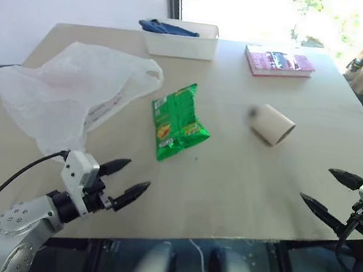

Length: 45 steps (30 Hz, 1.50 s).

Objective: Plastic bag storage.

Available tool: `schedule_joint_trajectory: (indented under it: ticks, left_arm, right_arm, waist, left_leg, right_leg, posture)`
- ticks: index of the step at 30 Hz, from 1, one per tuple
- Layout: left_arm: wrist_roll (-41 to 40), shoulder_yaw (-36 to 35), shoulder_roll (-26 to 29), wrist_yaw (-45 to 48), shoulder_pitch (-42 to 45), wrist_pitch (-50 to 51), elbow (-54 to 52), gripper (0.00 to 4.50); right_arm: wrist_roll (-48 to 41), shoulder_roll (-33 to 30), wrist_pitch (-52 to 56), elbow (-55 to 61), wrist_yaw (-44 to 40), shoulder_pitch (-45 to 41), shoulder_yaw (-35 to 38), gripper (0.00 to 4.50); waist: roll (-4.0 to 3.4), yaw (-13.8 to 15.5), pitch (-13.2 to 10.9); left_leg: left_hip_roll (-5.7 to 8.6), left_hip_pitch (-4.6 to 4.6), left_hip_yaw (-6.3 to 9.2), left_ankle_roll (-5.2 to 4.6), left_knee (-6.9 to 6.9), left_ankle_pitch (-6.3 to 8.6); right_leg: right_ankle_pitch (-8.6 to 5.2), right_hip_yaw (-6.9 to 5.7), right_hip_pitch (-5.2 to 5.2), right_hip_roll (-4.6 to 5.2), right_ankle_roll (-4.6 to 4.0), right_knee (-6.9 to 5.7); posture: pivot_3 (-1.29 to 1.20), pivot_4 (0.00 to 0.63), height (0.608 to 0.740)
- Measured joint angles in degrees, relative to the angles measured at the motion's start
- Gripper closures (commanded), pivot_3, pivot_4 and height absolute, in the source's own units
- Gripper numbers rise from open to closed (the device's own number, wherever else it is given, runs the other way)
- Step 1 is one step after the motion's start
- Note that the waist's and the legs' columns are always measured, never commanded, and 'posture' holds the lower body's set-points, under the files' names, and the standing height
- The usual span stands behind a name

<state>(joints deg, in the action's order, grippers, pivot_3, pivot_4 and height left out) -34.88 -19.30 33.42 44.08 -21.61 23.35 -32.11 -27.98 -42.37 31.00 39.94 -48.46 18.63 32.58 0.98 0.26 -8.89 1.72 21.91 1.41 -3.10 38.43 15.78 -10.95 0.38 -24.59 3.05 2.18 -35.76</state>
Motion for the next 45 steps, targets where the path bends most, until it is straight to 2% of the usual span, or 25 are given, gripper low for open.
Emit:
schedule_joint_trajectory:
  ticks: [6, 9, 12, 16, 19, 24, 29, 37, 42, 43, 44, 45]
  left_arm:
    - [0.4, -0.4, -1.4, -1.1, 1.2, -2.4, 0.2, 0.06]
    - [2.2, -0.4, -2.0, -5.9, 5.2, -2.0, 0.2, 0.06]
    - [7.2, 0.3, -3.1, -16.3, 12.9, 1.8, -0.8, 0.06]
    - [25.1, 8.1, -0.8, -31.5, 18.0, 9.0, -3.8, 0.06]
    - [36.9, 12.7, -0.1, -37.8, 16.5, 9.1, -6.9, 0.06]
    - [46.9, 13.0, -3.4, -42.6, 8.3, 8.3, -12.6, 0.06]
    - [49.4, 11.1, -7.4, -43.1, 3.9, 8.8, -13.3, 0.06]
    - [50.1, 9.7, -12.6, -42.8, 8.2, 17.4, -13.2, 0.06]
    - [50.7, 9.7, -13.8, -42.6, 12.5, 23.1, -11.0, 0.06]
    - [51.0, 9.6, -13.8, -42.6, 13.7, 24.7, -10.2, 0.45]
    - [51.1, 9.5, -13.7, -42.5, 14.5, 25.3, -9.5, 0.59]
    - [51.1, 9.5, -13.6, -42.5, 15.5, 25.9, -8.6, 0.93]
  right_arm:
    - [-0.5, 0.6, -2.4, -0.4, -0.1, -0.7, -1.0, 0.00]
    - [-1.2, 1.2, -5.1, -0.2, -0.7, -1.6, -2.0, 0.00]
    - [-5.8, 1.9, -6.8, 2.4, -2.8, -2.0, -2.8, 0.00]
    - [-10.4, 1.9, -8.1, 3.2, -4.1, -6.1, -3.7, 0.00]
    - [-10.6, 1.6, -9.2, 1.6, -4.9, -8.0, -5.3, 0.00]
    - [-10.5, 1.1, -11.3, -1.1, -7.0, -7.8, -6.8, 0.00]
    - [-10.7, 0.7, -13.8, -2.3, -10.3, -7.5, -7.0, 0.00]
    - [-10.7, 0.1, -15.7, -2.8, -12.2, -6.7, -7.0, 0.00]
    - [-10.5, 0.1, -16.3, -2.8, -12.2, -5.6, -7.1, 0.00]
    - [-10.5, 0.1, -16.4, -2.8, -12.1, -5.1, -7.1, 0.00]
    - [-10.5, 0.1, -16.4, -2.8, -12.1, -5.1, -7.1, 0.00]
    - [-10.5, 0.1, -16.4, -2.8, -12.0, -5.1, -7.1, 0.00]
  waist:
    - [0.03, 0.6, 0.0]
    - [0.03, 0.7, 0.0]
    - [0.05, 0.7, -0.1]
    - [0.18, 0.3, -0.1]
    - [0.28, 0.5, -0.2]
    - [0.27, 0.7, -0.2]
    - [0.30, 1.0, -0.2]
    - [0.30, 0.9, -0.2]
    - [0.30, 0.9, -0.2]
    - [0.30, 0.9, -0.2]
    - [0.30, 0.9, -0.2]
    - [0.30, 0.9, -0.2]
  left_leg:
    - [0.00, -0.01, -0.02, -0.01, 0.01, 0.01]
    - [0.00, -0.03, 0.05, -0.02, 0.02, 0.01]
    - [0.00, -0.04, 0.06, -0.02, 0.04, 0.00]
    - [0.05, -0.11, -0.03, -0.02, 0.02, 0.01]
    - [0.04, -0.08, 0.01, -0.03, -0.01, 0.03]
    - [0.02, 0.00, 0.07, -0.02, -0.06, 0.10]
    - [0.01, 0.00, 0.12, -0.02, -0.01, 0.10]
    - [0.02, -0.02, 0.13, -0.03, 0.04, 0.10]
    - [0.03, -0.02, 0.13, -0.03, 0.03, 0.10]
    - [0.04, -0.03, 0.13, -0.03, 0.03, 0.10]
    - [0.04, -0.02, 0.13, -0.03, 0.04, 0.10]
    - [0.04, -0.03, 0.14, -0.03, 0.04, 0.10]
  right_leg:
    - [-0.01, 0.00, 0.02, 0.02, 0.00, 0.05]
    - [0.00, -0.08, 0.08, 0.00, 0.01, 0.04]
    - [0.02, -0.27, 0.12, -0.04, 0.03, 0.04]
    - [0.12, -0.18, 0.15, -0.09, 0.18, 0.05]
    - [0.20, -0.21, 0.13, -0.02, -0.11, 0.06]
    - [0.15, -0.07, 0.06, 0.09, -0.22, 0.11]
    - [0.00, -0.15, 0.10, 0.10, 0.01, 0.12]
    - [0.04, -0.41, 0.14, 0.07, 0.01, 0.10]
    - [0.15, -0.42, 0.14, 0.07, -0.12, 0.09]
    - [0.15, -0.42, 0.15, 0.07, -0.12, 0.09]
    - [0.15, -0.42, 0.14, 0.07, -0.11, 0.08]
    - [0.15, -0.43, 0.15, 0.06, -0.12, 0.07]
  posture:
    - [0.00, 0.150, 0.740]
    - [0.00, 0.150, 0.740]
    - [0.00, 0.150, 0.740]
    - [0.00, 0.150, 0.740]
    - [0.00, 0.150, 0.740]
    - [0.00, 0.150, 0.740]
    - [0.00, 0.150, 0.740]
    - [0.00, 0.150, 0.740]
    - [0.00, 0.150, 0.740]
    - [0.00, 0.150, 0.740]
    - [0.00, 0.150, 0.740]
    - [0.00, 0.150, 0.740]
